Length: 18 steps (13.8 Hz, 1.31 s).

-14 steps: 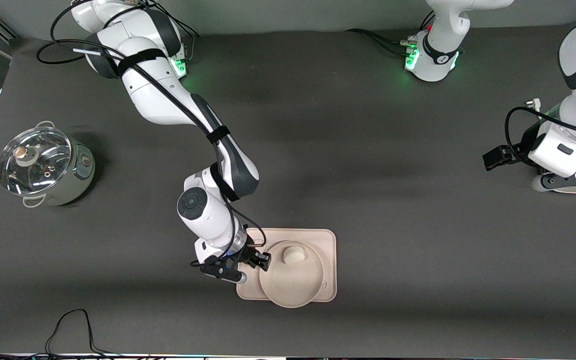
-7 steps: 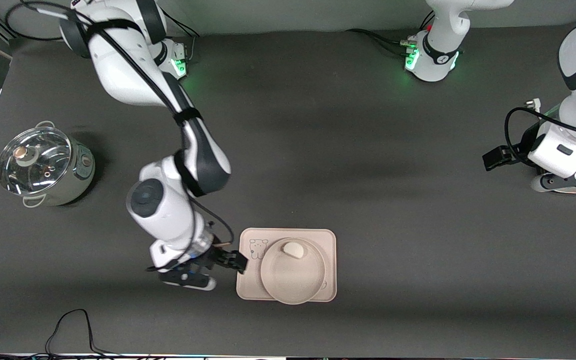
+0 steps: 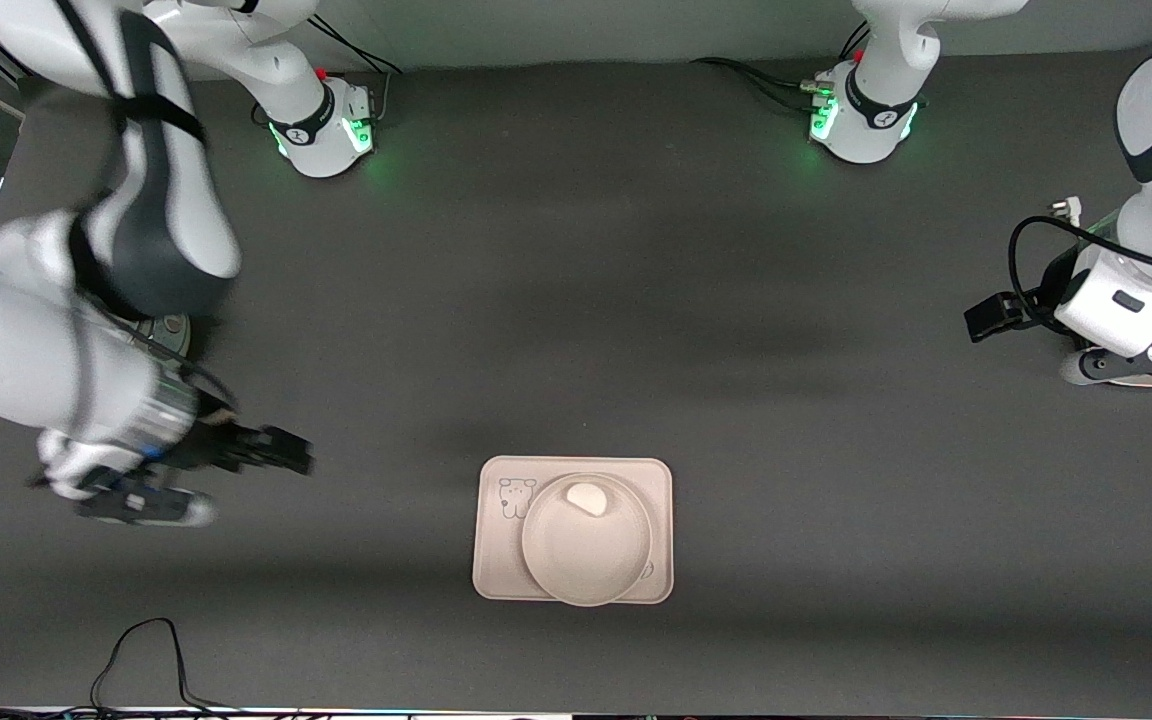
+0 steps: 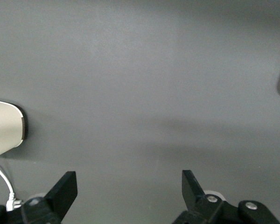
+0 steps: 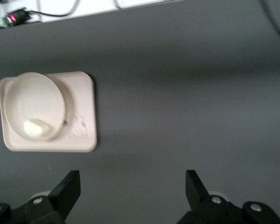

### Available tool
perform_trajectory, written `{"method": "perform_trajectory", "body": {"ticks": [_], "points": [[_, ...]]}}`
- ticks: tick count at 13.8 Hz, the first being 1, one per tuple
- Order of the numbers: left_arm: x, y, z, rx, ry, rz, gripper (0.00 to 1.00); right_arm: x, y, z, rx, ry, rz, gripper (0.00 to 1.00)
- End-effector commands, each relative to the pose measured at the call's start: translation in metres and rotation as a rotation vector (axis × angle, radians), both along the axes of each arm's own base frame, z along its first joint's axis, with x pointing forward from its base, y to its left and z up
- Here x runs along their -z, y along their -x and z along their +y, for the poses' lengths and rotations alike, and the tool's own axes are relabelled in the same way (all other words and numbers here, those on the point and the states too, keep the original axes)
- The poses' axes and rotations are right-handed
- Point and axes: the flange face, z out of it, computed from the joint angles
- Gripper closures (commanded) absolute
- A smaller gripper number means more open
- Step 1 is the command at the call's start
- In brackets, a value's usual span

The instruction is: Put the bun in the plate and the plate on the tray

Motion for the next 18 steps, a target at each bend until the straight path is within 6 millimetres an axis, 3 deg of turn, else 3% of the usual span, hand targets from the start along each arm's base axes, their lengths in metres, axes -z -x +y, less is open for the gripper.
{"method": "perform_trajectory", "body": {"ticks": [1, 3, 4, 6, 8, 11, 13, 18], "points": [[0.003, 0.003, -0.011, 0.011, -0.006, -0.003, 0.0, -0.059, 0.062, -0.051, 0.004, 0.035, 0.041, 0.0], [0.004, 0.006, -0.016, 0.0, -0.009, -0.004, 0.0, -0.09, 0.094, -0.088, 0.046, 0.016, 0.083, 0.0], [0.003, 0.008, -0.019, 0.004, -0.009, -0.004, 0.0, -0.099, 0.109, -0.089, 0.045, 0.029, 0.083, 0.0], [0.0, 0.009, -0.016, -0.001, -0.009, -0.007, 0.0, -0.096, 0.126, -0.089, 0.061, 0.09, 0.088, 0.0], [-0.007, 0.012, -0.01, -0.009, -0.009, -0.003, 0.0, -0.088, 0.132, -0.097, 0.084, 0.09, 0.076, 0.0], [-0.016, 0.015, 0.0, -0.02, 0.003, 0.011, 0.0, -0.071, 0.145, -0.084, 0.073, 0.103, 0.039, 0.0], [-0.035, 0.015, 0.001, -0.023, 0.006, -0.004, 0.0, -0.072, 0.145, -0.083, 0.071, 0.103, 0.044, 0.0], [-0.045, 0.019, 0.003, -0.023, -0.001, -0.023, 0.0, -0.067, 0.141, -0.07, 0.047, 0.104, 0.043, 0.0]]}}
